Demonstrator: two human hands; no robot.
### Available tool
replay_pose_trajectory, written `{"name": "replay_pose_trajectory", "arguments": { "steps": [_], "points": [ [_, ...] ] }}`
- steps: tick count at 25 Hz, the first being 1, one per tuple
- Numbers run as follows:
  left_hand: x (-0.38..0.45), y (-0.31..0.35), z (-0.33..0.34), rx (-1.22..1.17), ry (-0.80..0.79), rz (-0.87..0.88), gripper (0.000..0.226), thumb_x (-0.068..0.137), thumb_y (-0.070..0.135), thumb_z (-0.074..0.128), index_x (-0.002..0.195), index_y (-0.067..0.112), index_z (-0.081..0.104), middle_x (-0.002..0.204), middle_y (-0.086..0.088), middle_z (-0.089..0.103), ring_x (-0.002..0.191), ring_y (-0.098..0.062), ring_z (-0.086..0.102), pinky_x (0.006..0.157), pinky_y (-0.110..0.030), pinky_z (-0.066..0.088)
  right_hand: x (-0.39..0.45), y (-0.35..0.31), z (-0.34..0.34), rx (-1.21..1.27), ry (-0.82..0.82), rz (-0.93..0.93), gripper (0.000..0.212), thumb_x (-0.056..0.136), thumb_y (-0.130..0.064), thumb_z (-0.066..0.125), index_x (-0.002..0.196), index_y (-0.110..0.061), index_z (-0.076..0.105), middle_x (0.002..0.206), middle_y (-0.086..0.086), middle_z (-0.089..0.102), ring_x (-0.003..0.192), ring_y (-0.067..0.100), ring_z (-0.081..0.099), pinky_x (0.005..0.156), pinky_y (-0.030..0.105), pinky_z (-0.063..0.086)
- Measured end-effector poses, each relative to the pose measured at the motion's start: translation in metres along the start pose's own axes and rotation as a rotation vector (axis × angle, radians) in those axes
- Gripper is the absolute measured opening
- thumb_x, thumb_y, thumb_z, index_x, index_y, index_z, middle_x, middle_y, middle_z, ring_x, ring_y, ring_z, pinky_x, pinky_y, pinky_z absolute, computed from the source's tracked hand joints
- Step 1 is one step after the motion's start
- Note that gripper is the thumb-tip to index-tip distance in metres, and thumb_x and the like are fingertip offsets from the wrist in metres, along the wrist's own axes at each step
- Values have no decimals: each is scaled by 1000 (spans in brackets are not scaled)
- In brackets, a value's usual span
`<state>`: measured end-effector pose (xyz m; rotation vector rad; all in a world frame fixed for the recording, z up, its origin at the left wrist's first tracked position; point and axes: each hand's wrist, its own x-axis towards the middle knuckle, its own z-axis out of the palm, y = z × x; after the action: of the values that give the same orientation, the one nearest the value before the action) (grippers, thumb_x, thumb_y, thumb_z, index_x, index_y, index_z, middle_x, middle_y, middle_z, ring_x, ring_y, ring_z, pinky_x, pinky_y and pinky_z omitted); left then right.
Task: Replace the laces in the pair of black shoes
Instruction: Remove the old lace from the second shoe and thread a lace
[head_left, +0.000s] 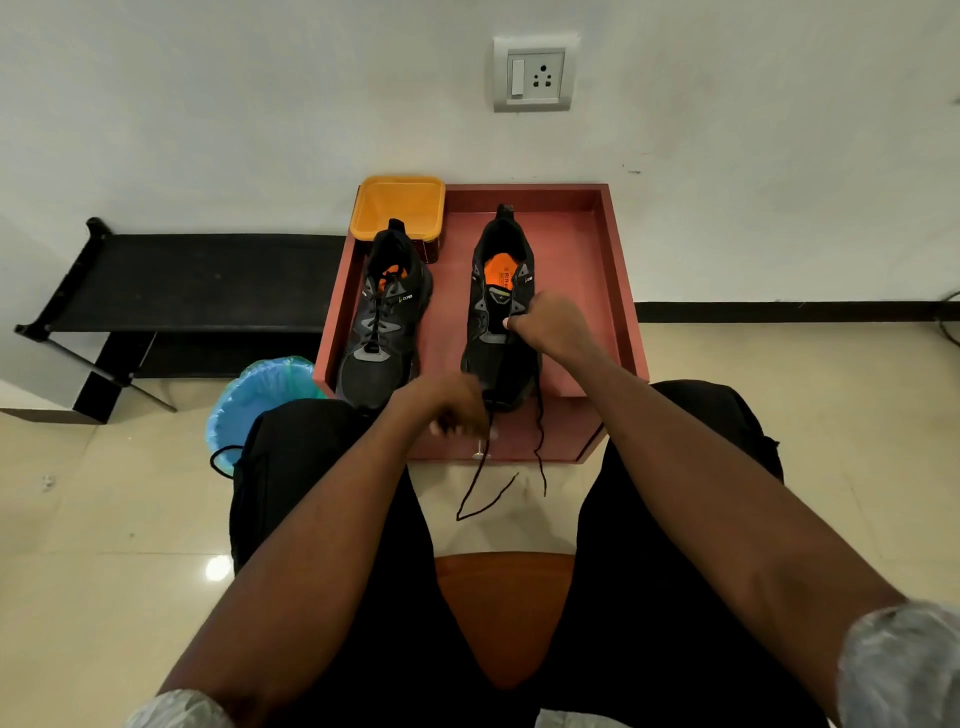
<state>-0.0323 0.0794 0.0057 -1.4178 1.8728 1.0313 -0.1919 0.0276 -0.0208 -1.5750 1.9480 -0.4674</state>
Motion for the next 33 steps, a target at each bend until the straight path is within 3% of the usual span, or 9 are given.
{"name": "replay_pose_trajectory", "arguments": {
  "steps": [3, 6, 11, 14, 18, 22, 26, 31, 33],
  "points": [
    [5, 8, -6, -122, 502, 81, 17, 93, 34, 63, 96, 17, 60, 87, -5, 61, 77, -20, 56, 65, -29, 45, -5, -2, 0, -63, -3, -16, 30, 84, -36, 69, 93, -8, 67, 84, 7, 66, 76, 25, 65, 60, 31, 49],
    [11, 17, -5, -233, 708, 66, 17, 92, 33, 60, 93, 16, 60, 85, -5, 63, 74, -23, 57, 61, -31, 42, -7, -2, -1, -86, -25, -7, 30, 86, -37, 68, 88, -7, 64, 77, 5, 61, 66, 20, 57, 51, 26, 37],
    [18, 23, -5, -221, 704, 56, 18, 95, 22, 55, 103, 7, 62, 91, -8, 60, 77, -24, 52, 65, -33, 40, -11, -2, 0, -91, -20, -15, 26, 88, -33, 67, 91, -6, 65, 82, 7, 64, 73, 24, 61, 58, 28, 43],
    [19, 17, -7, -392, 697, 84, 19, 94, 21, 60, 81, 7, 58, 80, -10, 59, 73, -24, 54, 63, -31, 40, -11, -1, -5, -133, -32, -28, 19, 89, -20, 66, 79, -7, 58, 81, 9, 60, 75, 26, 59, 57, 30, 43],
    [23, 10, -6, -556, 674, 119, 40, 95, 19, 61, 59, 14, 43, 60, -3, 44, 61, -21, 45, 55, -29, 37, -18, -4, -12, -258, -137, -75, 34, 94, -16, 59, 64, -17, 43, 82, 7, 56, 78, 22, 57, 63, 29, 44],
    [27, 10, -4, -698, 650, 108, 35, 96, 21, 59, 64, 15, 47, 62, -5, 49, 57, -20, 47, 55, -31, 38, -24, -7, -28, -101, -276, -92, 32, 91, -19, 64, 63, -18, 49, 72, 2, 54, 66, 16, 49, 63, 26, 40],
    [28, 11, -2, -747, 665, 128, 31, 94, 24, 63, 67, 16, 50, 63, -5, 49, 57, -18, 46, 55, -31, 38, -33, -9, -47, 25, -425, -68, 32, 82, -4, 67, 56, -12, 51, 61, 0, 48, 60, 12, 41, 58, 26, 34],
    [30, 12, 0, -666, 694, 125, 25, 90, 14, 65, 68, 13, 54, 63, -5, 51, 57, -18, 46, 52, -31, 39, -36, -6, -52, 27, -578, -36, 23, 73, -3, 72, 57, -11, 57, 67, 2, 53, 77, 18, 46, 78, 34, 40],
    [29, 12, 0, -639, 697, 120, 21, 90, 15, 65, 71, 11, 57, 66, -7, 54, 59, -19, 50, 54, -32, 43, -36, -5, -53, 27, -637, -21, 26, 73, -3, 72, 56, -13, 56, 64, -1, 53, 76, 18, 46, 79, 34, 40]
  ]
}}
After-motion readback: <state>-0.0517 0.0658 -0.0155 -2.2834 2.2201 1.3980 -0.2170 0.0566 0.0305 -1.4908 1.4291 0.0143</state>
